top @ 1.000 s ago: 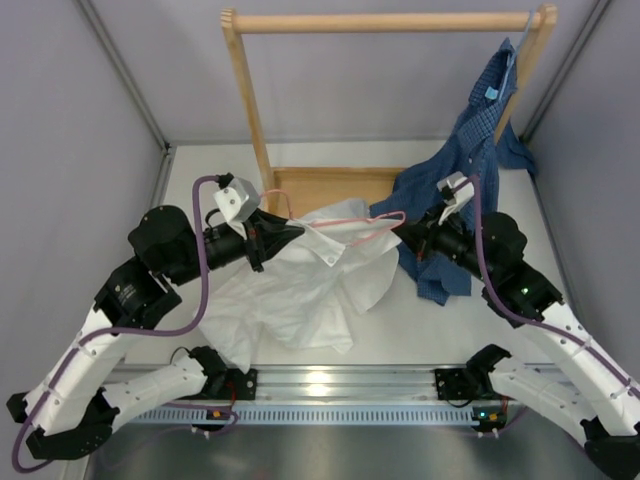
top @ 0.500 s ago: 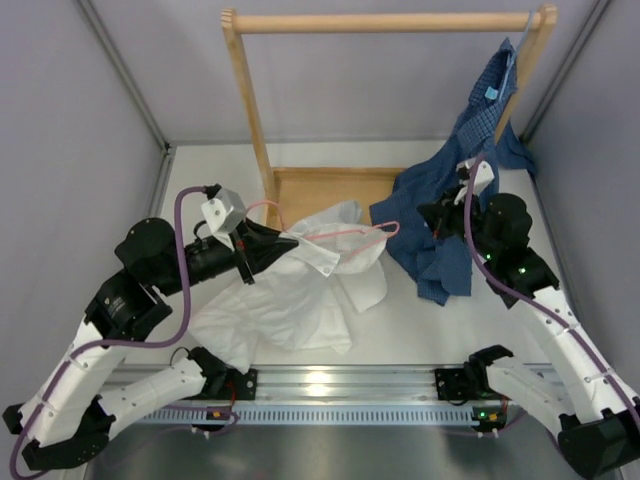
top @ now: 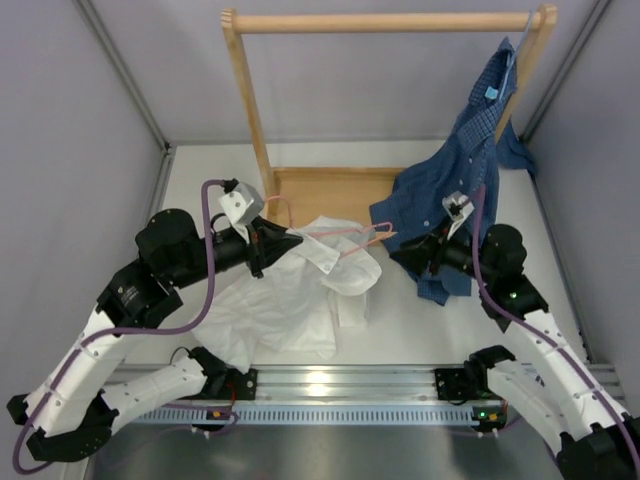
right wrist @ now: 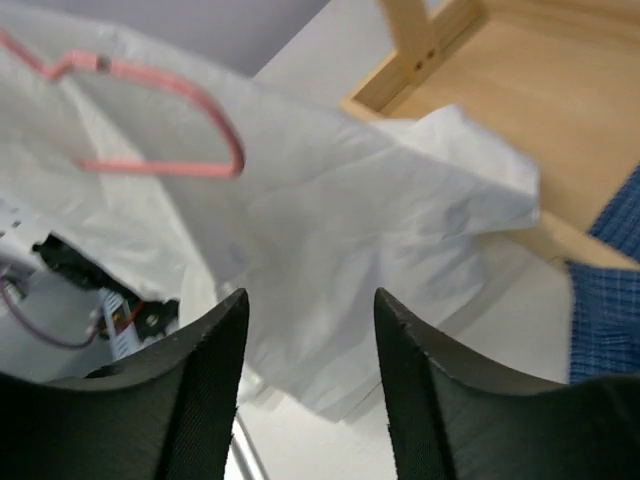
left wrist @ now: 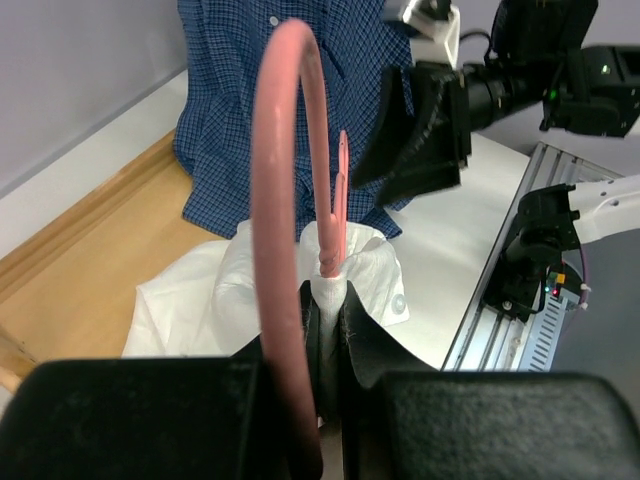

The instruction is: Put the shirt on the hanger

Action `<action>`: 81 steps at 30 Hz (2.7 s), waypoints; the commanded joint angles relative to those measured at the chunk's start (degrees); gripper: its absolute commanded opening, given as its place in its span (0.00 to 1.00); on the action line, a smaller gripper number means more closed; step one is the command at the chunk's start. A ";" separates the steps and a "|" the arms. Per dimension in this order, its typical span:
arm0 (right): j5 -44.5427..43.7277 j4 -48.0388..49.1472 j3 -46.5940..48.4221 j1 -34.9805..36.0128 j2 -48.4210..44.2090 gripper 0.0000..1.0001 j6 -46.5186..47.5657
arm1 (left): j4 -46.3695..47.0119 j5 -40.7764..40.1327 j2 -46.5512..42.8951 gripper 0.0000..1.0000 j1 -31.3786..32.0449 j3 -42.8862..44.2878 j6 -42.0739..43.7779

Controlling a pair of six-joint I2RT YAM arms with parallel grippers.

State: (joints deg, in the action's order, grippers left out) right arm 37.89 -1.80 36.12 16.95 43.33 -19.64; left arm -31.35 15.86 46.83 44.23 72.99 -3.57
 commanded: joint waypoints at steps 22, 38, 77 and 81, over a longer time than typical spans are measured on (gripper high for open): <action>-2.46 28.71 -11.16 14.34 1.84 0.03 -13.42 | 9.47 3.04 1.60 0.00 -0.28 0.84 -4.87; -19.95 -11.67 6.99 5.56 2.54 0.00 0.21 | 2.62 1.81 -4.37 0.00 -0.28 -0.91 2.51; -32.52 -2.20 7.73 36.14 3.53 0.47 -3.04 | 22.57 9.26 12.15 0.00 -5.99 0.67 -6.55; -37.18 -18.30 11.77 36.14 -9.80 0.63 -0.75 | 20.63 20.92 10.92 0.00 -6.70 -4.16 -0.30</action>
State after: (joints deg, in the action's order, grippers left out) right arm 7.81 -9.47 42.54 52.73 42.92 -22.57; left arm -16.14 23.81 60.27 37.74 70.94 -8.97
